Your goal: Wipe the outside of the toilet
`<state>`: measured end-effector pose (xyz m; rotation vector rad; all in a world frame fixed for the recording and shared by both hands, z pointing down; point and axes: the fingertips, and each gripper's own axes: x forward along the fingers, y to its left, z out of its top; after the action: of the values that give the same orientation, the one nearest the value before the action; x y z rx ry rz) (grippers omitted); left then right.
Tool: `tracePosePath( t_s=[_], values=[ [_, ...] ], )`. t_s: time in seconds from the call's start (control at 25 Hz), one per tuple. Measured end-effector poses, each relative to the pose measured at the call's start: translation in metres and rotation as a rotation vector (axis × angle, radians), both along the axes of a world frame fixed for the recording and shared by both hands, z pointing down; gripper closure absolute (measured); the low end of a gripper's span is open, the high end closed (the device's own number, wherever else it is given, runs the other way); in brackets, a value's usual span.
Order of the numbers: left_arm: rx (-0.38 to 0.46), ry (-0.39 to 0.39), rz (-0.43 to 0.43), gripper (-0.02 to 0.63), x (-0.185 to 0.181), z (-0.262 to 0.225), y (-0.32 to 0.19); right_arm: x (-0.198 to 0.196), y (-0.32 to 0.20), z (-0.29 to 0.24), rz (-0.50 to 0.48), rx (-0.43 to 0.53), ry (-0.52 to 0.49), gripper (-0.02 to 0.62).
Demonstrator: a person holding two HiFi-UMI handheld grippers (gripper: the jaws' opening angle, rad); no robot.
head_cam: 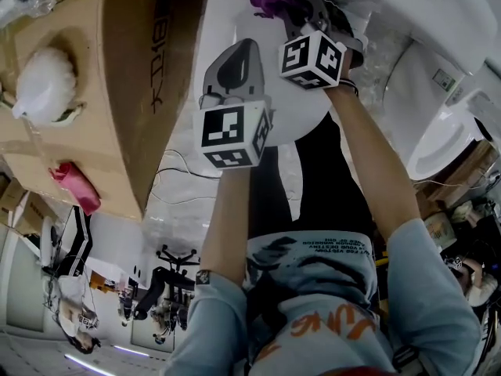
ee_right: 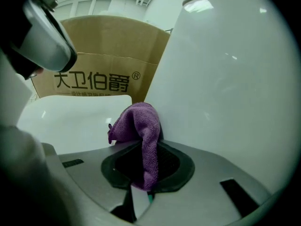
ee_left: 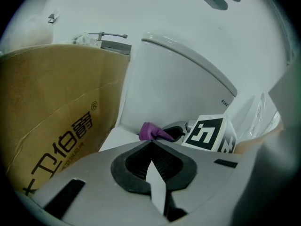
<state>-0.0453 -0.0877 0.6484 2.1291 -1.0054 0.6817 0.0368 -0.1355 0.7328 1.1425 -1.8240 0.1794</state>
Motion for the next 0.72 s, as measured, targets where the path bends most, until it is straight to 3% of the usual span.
tracePosePath(
  t_s=[0.72],
  values=[
    [0.001, -0.007, 0.174, 0.581, 0.066, -0.001, 0.032, 0.084, 0.065, 0.002, 0.14, -0.028, 0.027, 0.535]
  ],
)
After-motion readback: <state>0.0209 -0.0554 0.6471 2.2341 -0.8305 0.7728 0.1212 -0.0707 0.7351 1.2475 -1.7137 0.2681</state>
